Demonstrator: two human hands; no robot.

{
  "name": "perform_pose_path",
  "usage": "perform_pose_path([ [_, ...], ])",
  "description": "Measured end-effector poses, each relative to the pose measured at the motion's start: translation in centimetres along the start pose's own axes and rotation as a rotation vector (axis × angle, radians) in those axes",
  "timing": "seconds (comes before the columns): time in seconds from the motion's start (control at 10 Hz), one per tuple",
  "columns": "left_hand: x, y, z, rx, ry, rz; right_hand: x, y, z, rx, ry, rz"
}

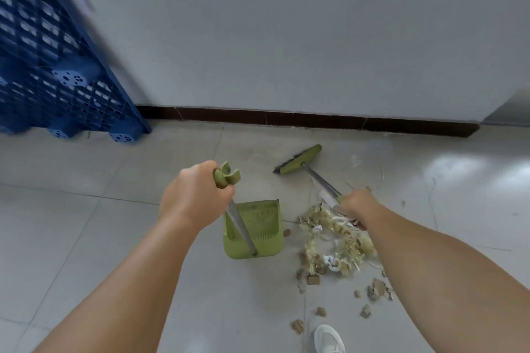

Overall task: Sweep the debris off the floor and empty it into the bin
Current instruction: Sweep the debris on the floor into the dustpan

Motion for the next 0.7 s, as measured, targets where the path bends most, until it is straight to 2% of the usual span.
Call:
perform_pose_path([
  [0.1, -0.8, 1.4, -0.1, 0.066, 0.011, 0.02, 0.5, 4.7, -4.1, 0.093, -0.068, -0.073],
  [0.2, -1.6, 3.6, -0.1, 0.147, -0.002, 0.041, 1.7, 9.9, -7.8, 0.106, -0.277, -0.138],
  [0.4, -3.4, 7.8, 0.5, 0.23, -0.028, 0.056, 5.5, 16.1, -14.6, 0.29, -0.247, -0.127],
  [0.7, -3.9, 10.9, -3.4, 0.375, -0.063, 0.116, 3.1, 23.4, -19.3, 0.314, -0.488, -0.258],
])
Point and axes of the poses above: each hand's wrist, its own y-axis away from the middle knuckle, its own x-axis out of the palm, z = x × y, the point moved 10 cm from there along -y, towards the middle knuckle, and after that the axes turned 6 degrees about z, right-handed, at the moved point
